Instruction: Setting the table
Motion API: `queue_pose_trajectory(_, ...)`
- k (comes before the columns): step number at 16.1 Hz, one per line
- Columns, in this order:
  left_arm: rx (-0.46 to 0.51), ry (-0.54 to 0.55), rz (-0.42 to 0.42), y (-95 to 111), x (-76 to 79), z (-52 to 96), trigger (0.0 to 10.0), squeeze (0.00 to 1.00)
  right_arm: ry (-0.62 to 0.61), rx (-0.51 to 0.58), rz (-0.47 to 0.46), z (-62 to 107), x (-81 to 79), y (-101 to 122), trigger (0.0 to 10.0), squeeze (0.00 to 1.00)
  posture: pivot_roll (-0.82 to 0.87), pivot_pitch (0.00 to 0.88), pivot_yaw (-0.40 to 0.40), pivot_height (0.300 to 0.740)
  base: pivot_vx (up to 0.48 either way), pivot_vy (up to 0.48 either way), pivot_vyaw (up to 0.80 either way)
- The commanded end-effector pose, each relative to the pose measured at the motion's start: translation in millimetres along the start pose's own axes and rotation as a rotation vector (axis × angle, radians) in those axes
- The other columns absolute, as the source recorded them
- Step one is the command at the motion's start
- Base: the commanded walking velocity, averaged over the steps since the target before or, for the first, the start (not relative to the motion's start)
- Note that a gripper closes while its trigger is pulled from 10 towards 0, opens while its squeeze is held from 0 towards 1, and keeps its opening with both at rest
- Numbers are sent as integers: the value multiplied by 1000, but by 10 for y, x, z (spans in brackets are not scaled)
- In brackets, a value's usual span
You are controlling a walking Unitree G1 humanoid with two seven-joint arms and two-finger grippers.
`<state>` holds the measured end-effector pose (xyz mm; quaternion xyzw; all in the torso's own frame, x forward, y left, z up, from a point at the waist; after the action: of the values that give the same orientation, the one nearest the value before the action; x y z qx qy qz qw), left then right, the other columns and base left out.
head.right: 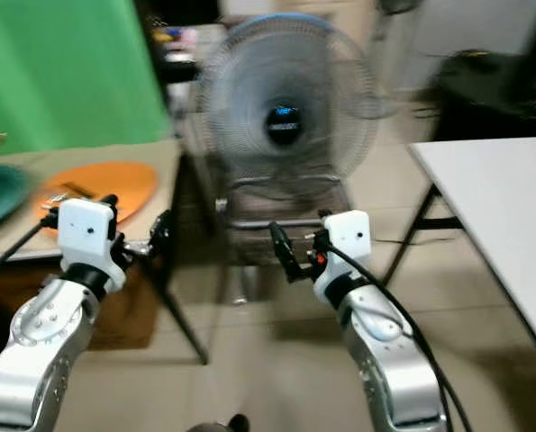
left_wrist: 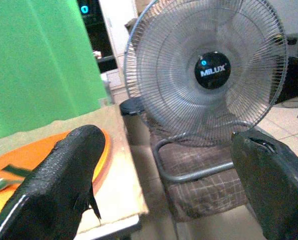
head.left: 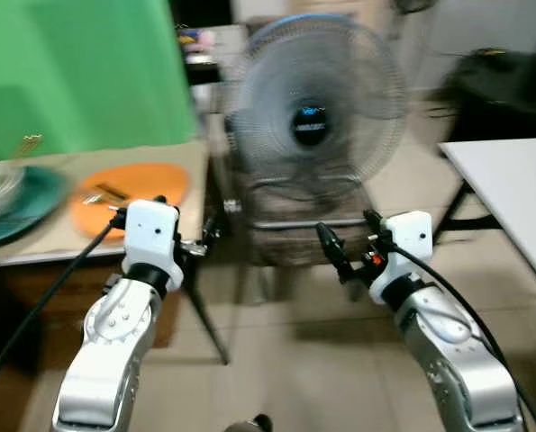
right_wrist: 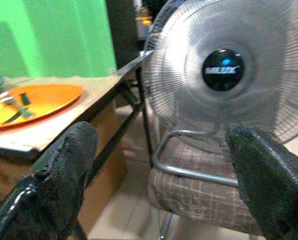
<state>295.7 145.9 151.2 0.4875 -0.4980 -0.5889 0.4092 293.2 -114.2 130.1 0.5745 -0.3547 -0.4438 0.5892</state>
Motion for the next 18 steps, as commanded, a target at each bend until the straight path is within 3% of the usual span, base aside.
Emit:
queue_pose_trajectory(1, 19, 5, -8, 55, -37, 12, 10000, 0, 18, 10, -5, -20, -36, 36, 10000, 1000, 110, 0, 64, 740, 0, 0, 731)
queue_pose_trajectory(18, 15, -6, -21, 57, -57, 49, 10000, 0, 61, 12, 0, -62, -114, 27, 10000, 1000, 131, 0, 55, 740, 302, 0, 730)
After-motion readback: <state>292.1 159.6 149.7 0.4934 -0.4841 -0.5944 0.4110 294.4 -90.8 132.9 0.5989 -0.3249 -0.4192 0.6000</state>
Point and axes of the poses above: a point about 5 cm out from each wrist's last joint towards the gripper, its own z axis pointing back from the gripper into the wrist, its own y axis along the axis of the wrist's last joint, x = y × z, the point moved 5 cm from there along -z, pointing out of the wrist towards the gripper, and after that the axes turned 2 degrees about -z, right-handed, at the moved point
